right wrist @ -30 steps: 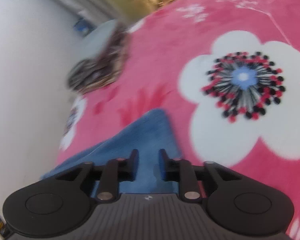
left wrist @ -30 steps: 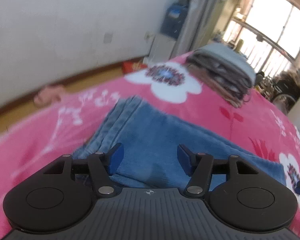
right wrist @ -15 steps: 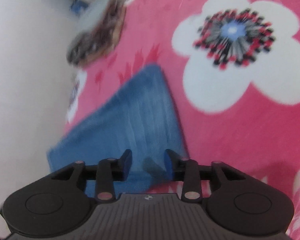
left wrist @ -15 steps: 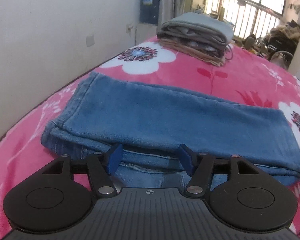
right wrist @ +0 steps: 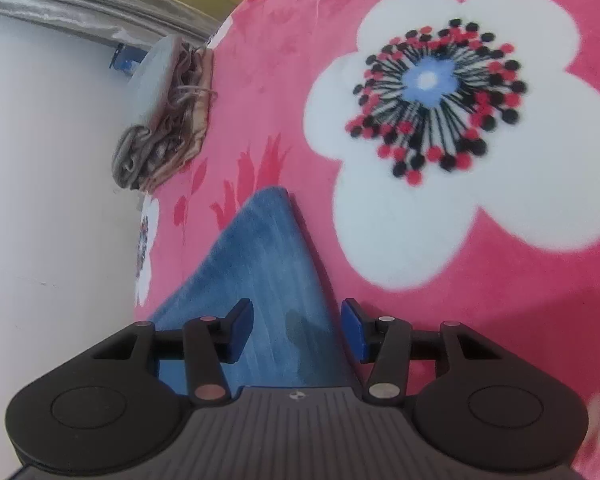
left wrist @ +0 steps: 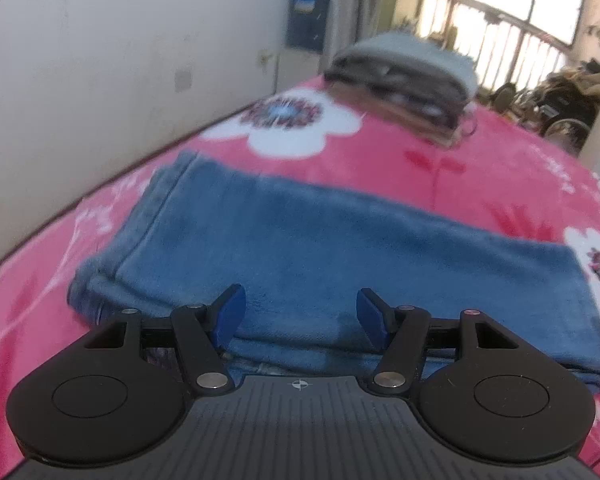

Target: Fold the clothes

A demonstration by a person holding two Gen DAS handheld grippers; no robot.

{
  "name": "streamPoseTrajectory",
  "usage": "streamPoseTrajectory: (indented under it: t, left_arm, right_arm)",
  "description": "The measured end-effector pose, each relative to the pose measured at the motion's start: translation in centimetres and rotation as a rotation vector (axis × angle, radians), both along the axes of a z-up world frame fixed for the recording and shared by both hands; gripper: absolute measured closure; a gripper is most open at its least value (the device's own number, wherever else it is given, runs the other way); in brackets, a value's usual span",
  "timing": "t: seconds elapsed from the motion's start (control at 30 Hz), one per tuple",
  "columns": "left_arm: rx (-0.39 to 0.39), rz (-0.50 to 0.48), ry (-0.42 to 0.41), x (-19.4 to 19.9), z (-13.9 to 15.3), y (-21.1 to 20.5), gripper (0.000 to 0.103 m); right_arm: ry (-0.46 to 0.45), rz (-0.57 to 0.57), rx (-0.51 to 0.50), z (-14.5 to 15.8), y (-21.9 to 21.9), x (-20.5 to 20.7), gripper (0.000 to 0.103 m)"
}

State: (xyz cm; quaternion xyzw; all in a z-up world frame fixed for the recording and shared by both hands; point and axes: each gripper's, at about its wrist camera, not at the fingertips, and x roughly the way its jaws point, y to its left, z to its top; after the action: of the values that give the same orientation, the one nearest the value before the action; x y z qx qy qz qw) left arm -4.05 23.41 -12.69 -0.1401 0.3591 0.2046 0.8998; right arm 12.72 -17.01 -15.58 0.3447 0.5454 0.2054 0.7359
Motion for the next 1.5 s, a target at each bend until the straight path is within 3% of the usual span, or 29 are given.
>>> streamPoseTrajectory:
  t: [0.3,0.7,1.1,1.5]
  left_arm:
    - [0.017,0.0,0.015,0.0,-0.6,-0.2,0.041]
    - [0.04,-0.006,0.017,0.0,-0.8,-0.4,0.041]
    - [0.06,-0.023,0.017,0.0,-1.2,-0.6,0.041]
    - [0.081,-0.021,0.025,0.2,-1.4,-1.0,0.039]
  right_arm:
    - [0.043,0.041,0.014,-2.4,1.1,1.6,0.052]
    - [0.158,0.101,0.14,-3.8,-0.3,-0.2,0.052]
    - [0.247,0.036,0.253,-5.4,-0.9,1.3,0.051]
    - [0.222,0.133,0.345,-7.0,0.2,3.9,0.052]
